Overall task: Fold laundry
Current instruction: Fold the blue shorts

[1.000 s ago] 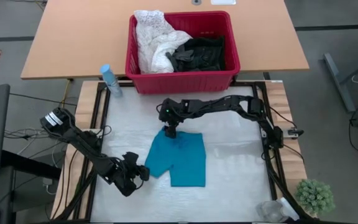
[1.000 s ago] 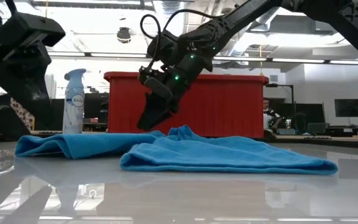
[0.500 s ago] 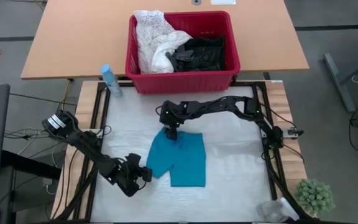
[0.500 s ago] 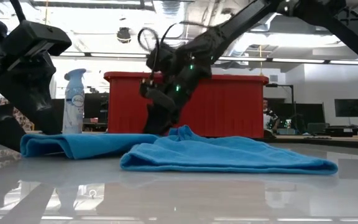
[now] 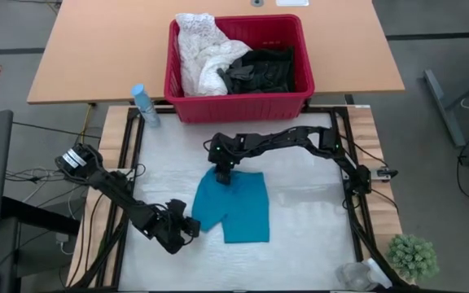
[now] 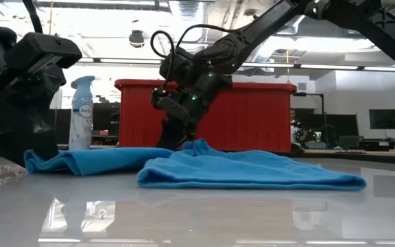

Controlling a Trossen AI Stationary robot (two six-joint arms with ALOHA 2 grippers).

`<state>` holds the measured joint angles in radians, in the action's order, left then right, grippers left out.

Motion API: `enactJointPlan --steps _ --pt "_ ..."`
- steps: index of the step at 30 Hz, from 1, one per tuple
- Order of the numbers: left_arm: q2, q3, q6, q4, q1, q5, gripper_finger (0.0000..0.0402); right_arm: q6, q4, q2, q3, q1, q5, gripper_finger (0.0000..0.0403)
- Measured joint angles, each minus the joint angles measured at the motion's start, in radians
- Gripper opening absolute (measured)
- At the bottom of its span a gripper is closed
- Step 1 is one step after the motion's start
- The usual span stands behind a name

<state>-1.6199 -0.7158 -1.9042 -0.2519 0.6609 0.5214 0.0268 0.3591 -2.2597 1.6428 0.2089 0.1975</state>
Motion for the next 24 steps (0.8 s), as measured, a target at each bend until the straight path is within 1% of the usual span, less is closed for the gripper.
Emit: enactJointPlan --steps 3,4,9,13,20,24 --pt "-0.001 0.001 0.001 0.001 -0.012 -0.003 0.0018 -0.027 0.004 0.005 -0.001 0.006 0.002 0.0025" --pt "-0.001 0.001 0.004 0.002 -0.017 -0.002 0.001 -0.03 0.011 0.006 0.004 0.01 0.002 0.0024" --pt "0.009 0.002 0.038 0.002 -0.047 0.006 0.0006 -0.021 0.095 0.012 0.083 0.031 0.002 0.0023" --pt "0.043 0.002 0.105 -0.012 -0.081 0.009 0.0002 -0.018 0.131 0.015 0.158 0.054 0.001 0.0023" --pt "0.153 0.002 0.233 -0.112 -0.154 0.014 0.0001 -0.016 0.192 0.015 0.251 0.077 0.001 0.0023" --pt "0.234 0.002 0.295 -0.149 -0.197 0.048 0.0001 -0.016 0.232 0.017 0.271 0.087 0.0 0.0023"
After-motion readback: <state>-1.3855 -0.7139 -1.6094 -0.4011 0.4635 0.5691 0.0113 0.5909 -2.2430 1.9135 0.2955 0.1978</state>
